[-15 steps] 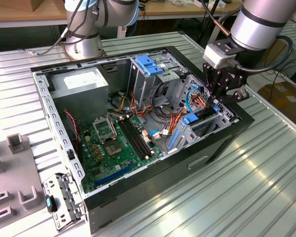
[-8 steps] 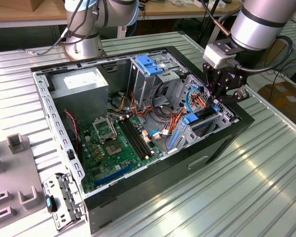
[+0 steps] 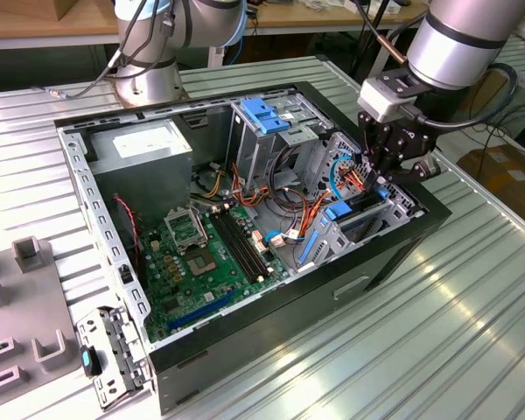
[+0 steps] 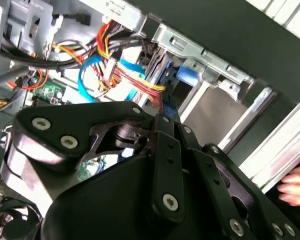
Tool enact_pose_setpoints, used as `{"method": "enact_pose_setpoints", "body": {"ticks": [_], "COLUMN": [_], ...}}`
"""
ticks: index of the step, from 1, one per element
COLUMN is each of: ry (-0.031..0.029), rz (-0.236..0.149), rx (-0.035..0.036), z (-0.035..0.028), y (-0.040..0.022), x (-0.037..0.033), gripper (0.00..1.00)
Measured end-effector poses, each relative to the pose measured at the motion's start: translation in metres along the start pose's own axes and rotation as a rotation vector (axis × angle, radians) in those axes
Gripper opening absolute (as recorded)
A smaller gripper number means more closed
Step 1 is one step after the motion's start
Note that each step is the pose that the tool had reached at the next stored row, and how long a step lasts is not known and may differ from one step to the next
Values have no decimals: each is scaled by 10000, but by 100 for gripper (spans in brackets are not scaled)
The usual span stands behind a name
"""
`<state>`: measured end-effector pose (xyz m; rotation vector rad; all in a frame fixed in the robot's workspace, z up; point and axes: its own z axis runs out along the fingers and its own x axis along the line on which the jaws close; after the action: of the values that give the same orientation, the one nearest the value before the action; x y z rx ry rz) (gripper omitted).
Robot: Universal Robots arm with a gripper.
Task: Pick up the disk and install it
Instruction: 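Insert the second disk wire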
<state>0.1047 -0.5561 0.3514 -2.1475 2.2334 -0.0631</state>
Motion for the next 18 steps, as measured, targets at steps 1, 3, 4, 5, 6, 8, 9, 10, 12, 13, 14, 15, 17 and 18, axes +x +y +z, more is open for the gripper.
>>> {"method": "enact_pose_setpoints", "body": {"ticks": [1, 3, 4, 5, 6, 8, 9, 10, 12, 13, 14, 15, 17, 18], "ry": [-11, -85, -159, -193, -201, -202, -202, -202, -202, -201, -199, -199, -199, -199], "rz": [1, 4, 9, 11, 11, 13, 12, 12, 12, 12, 11, 10, 9, 9], "rx": [-1, -4, -6, -8, -12, -25, -30, -34, -42, -46, -58, -73, -75, -75], "z": [-2, -9, -45, -108, -135, -209, -238, -268, -348, -381, -400, -404, -405, -405], "y": [21, 21, 19, 16, 14, 10, 8, 7, 2, 0, 0, 1, 25, 35], "x": [10, 20, 22, 22, 22, 22, 21, 21, 17, 12, -25, -47, -57, -58], "gripper": [11, 11, 11, 11, 11, 11, 11, 11, 11, 11, 11, 11, 11, 11]}}
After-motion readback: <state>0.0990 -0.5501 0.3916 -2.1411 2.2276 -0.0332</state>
